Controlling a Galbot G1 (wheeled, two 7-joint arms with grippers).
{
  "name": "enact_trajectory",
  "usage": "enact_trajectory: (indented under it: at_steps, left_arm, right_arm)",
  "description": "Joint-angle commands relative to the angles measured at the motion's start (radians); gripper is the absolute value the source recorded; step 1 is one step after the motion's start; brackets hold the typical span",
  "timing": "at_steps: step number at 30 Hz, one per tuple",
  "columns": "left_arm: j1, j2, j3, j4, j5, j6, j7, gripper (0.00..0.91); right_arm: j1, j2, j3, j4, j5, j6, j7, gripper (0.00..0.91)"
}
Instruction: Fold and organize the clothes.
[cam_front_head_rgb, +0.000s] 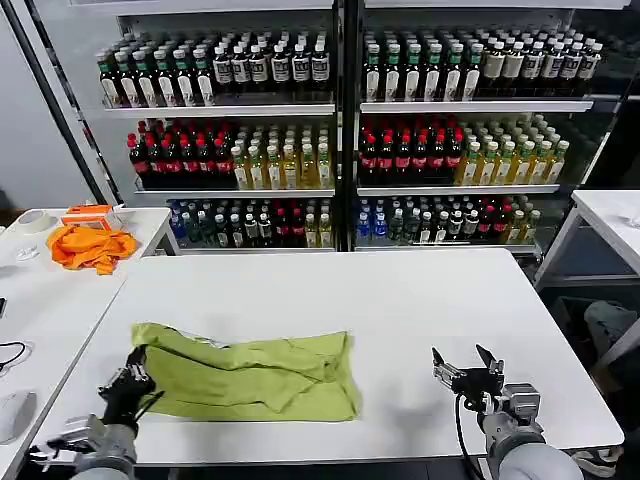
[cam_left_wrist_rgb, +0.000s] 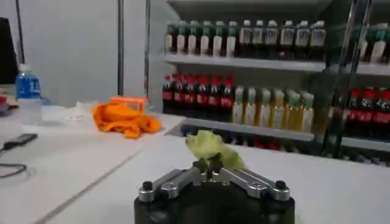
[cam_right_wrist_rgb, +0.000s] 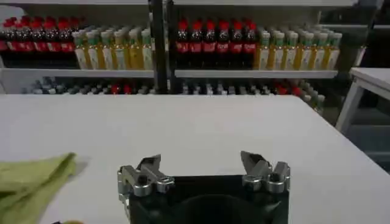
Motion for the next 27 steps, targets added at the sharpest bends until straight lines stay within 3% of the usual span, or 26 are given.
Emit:
enact_trajectory:
  at_steps: [1,5,12,18,27]
  left_arm:
    - [-0.051,0.034,0.059,-0.155,-0.299,0.078,0.025,0.020]
    - [-0.079,-0.014,0.196,-0.146,-0.446,0.101,0.032,0.020]
    - [-0.147,-0.111,0.403,-0.076,-0.541,0.108,0.025,0.020]
    - [-0.192,-0.175,0.503,0.002,-0.510,0.108,0.020,0.020]
    - [-0.226,-0.207,0.583,0.122,-0.413,0.097,0.020,0.020]
  right_arm:
    - [0.001,-0.003,-0.003,-0.004,-0.001,0.000,0.000,0.907]
    - [-0.004,-0.004,-0.004,-0.002,-0.004,-0.001,0.001,0.907]
    - [-0.003,-0.023,0.005,-0.003,-0.002,-0.004,-0.001,0.907]
    - [0.021,-0.056,0.021,-0.008,0.016,-0.004,-0.003,0.907]
    - [0.029,-0.052,0.013,-0.022,0.016,-0.002,-0.005,0.907]
